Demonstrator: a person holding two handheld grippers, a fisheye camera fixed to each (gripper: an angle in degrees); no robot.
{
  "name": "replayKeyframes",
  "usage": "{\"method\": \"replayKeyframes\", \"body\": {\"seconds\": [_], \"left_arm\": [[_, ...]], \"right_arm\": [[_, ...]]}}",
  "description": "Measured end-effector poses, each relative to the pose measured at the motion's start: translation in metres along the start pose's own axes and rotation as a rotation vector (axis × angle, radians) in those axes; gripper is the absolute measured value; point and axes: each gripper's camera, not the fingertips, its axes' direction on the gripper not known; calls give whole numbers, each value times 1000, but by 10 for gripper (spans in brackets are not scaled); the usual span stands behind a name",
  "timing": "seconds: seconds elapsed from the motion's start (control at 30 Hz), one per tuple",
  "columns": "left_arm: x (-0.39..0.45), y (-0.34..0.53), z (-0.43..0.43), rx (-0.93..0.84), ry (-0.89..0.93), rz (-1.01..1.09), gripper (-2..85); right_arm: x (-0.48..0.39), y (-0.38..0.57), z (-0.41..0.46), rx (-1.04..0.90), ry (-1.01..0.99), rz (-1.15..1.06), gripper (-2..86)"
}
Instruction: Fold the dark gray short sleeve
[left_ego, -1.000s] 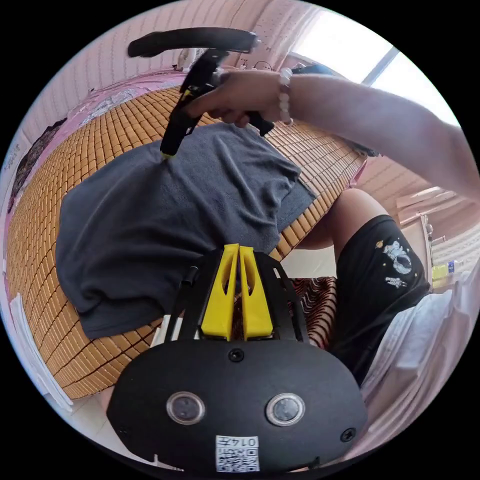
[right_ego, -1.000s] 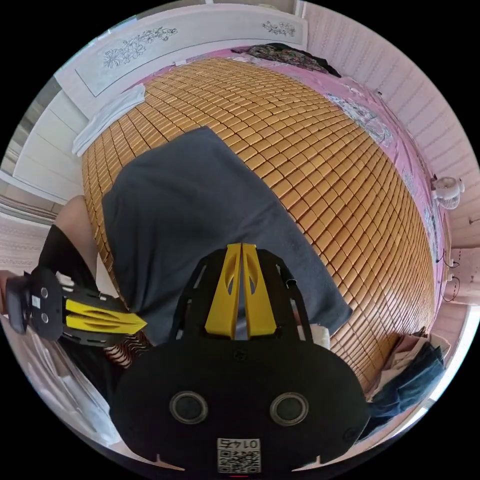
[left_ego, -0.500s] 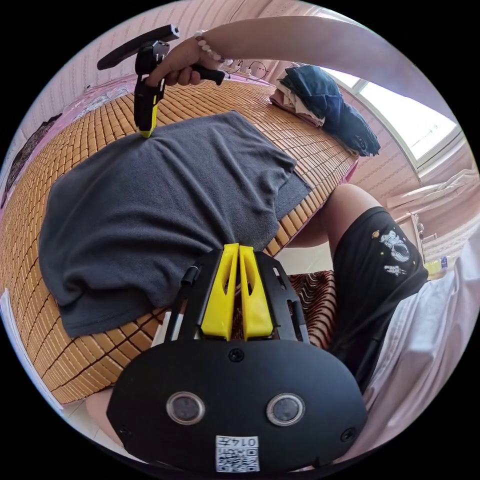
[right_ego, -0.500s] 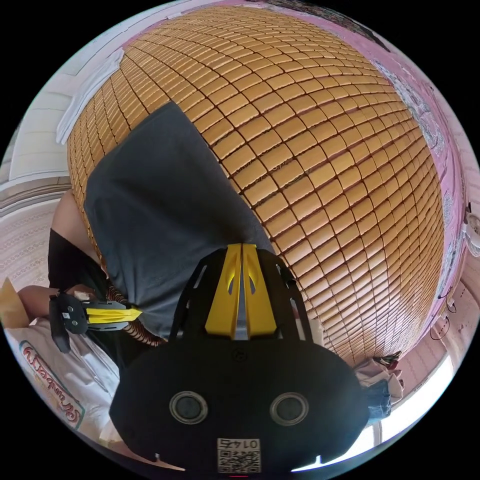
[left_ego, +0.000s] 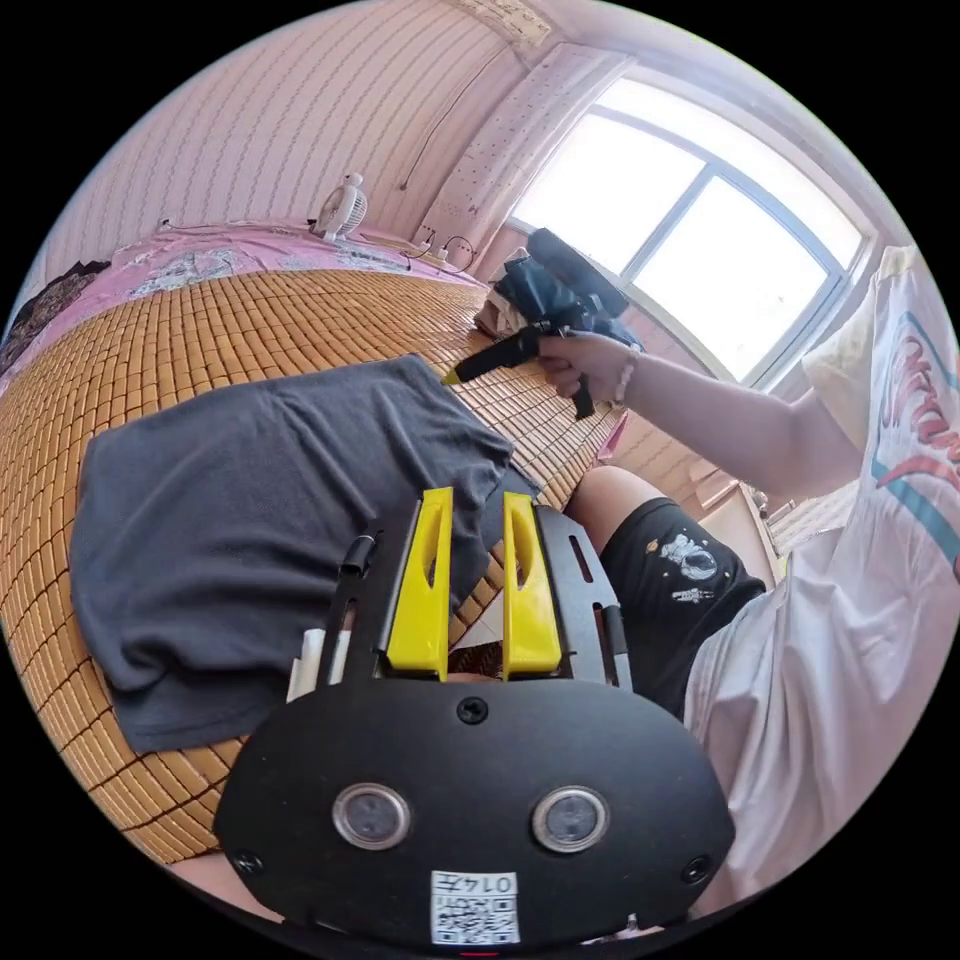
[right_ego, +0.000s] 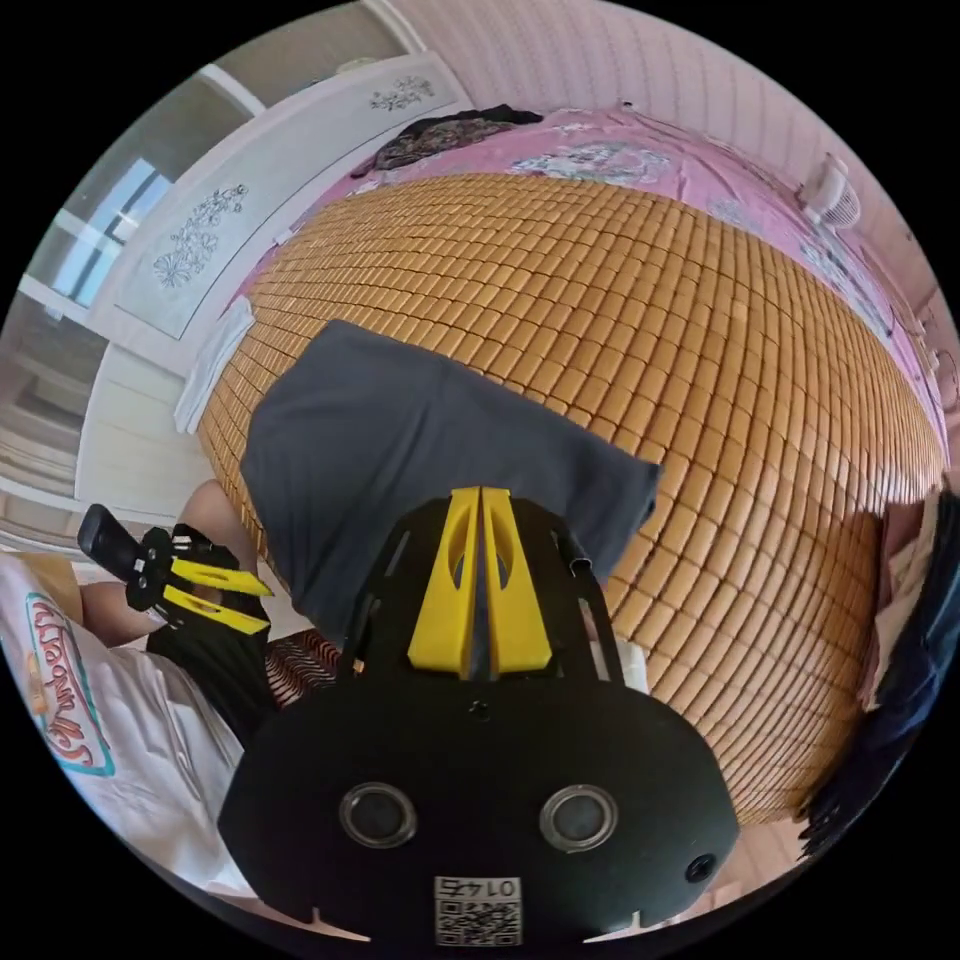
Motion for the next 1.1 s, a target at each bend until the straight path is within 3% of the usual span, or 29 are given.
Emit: {"method": "replayKeyframes", "body": {"seconds": [0.17,0.33,0.57,0.7,0.87,1.03,1.1], "left_arm": [[28,-3,44,-6,-25,142,114],[56,-9,93,-129,-81,296,130],[77,-5,149,-290,-38,383,181],[89,-8,174,-311,-73,430,191],[99,-13,201,-330,-190,440,151],[105,-5,206,-403,-164,463,13],[110,2,199,-405,-134,486,3]], "right_arm": [[37,109,-6,-51,-136,197,63],[45,147,8,-102,-96,232,94],[60,172,15,-90,-80,187,35],[80,194,-5,18,-210,196,16],[99,218,-26,131,-321,192,10],[104,241,-27,142,-353,160,9],[110,255,-26,137,-385,164,10]]}}
